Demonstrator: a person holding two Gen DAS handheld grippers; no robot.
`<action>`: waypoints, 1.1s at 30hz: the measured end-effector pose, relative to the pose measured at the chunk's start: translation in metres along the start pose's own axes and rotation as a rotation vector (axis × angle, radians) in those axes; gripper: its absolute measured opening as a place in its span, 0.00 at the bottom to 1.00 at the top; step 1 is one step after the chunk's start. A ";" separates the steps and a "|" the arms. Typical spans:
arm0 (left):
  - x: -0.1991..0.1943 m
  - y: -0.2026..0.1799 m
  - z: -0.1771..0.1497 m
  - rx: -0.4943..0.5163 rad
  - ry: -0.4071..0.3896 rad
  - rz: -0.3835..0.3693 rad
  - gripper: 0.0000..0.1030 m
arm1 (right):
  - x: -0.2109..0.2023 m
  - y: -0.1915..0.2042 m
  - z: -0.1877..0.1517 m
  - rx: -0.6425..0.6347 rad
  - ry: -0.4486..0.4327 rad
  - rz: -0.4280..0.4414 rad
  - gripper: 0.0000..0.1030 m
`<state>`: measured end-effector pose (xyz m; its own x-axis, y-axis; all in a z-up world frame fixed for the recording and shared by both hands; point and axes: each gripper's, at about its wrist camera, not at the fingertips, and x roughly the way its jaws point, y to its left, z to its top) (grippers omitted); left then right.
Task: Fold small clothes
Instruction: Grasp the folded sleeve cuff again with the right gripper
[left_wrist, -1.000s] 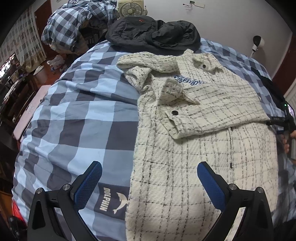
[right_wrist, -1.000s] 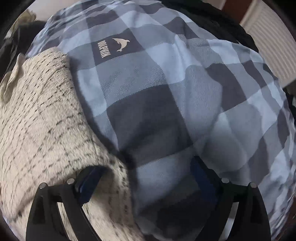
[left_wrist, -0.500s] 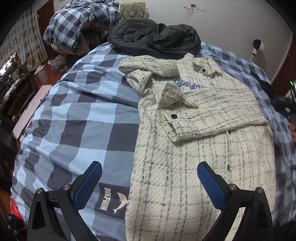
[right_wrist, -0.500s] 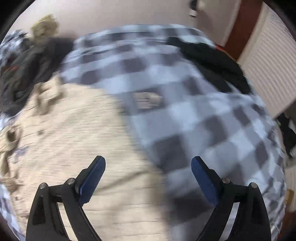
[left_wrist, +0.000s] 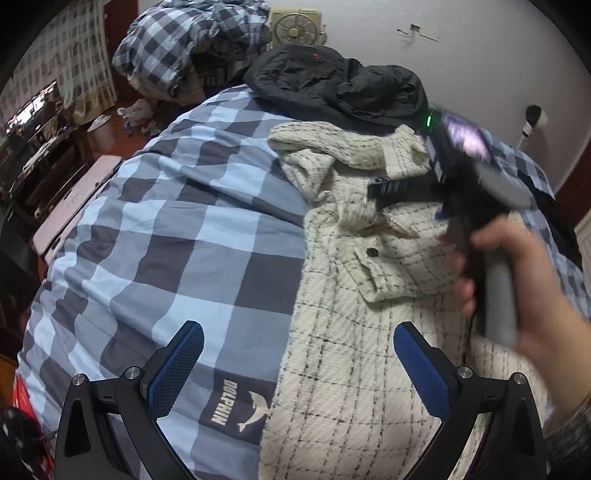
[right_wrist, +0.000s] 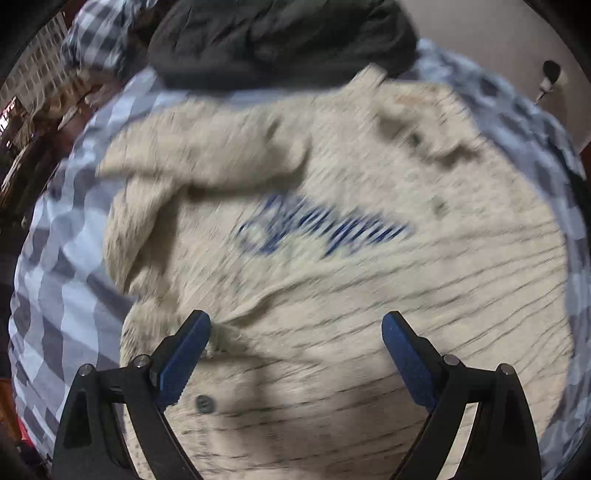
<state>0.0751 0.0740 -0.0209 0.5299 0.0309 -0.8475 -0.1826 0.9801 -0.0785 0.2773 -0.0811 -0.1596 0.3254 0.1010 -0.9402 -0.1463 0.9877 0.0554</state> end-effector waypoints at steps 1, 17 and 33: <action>0.000 0.002 0.001 -0.011 -0.001 -0.001 1.00 | 0.007 0.001 -0.006 0.010 0.034 0.010 0.89; -0.011 0.021 0.007 -0.105 -0.047 0.016 1.00 | -0.049 -0.088 -0.044 0.276 -0.026 0.347 0.89; -0.006 0.044 0.014 -0.209 -0.070 0.101 1.00 | -0.006 -0.031 0.055 0.498 0.120 0.445 0.89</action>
<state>0.0753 0.1198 -0.0124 0.5548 0.1477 -0.8188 -0.4014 0.9095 -0.1079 0.3312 -0.1060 -0.1369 0.2238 0.5250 -0.8211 0.2149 0.7952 0.5670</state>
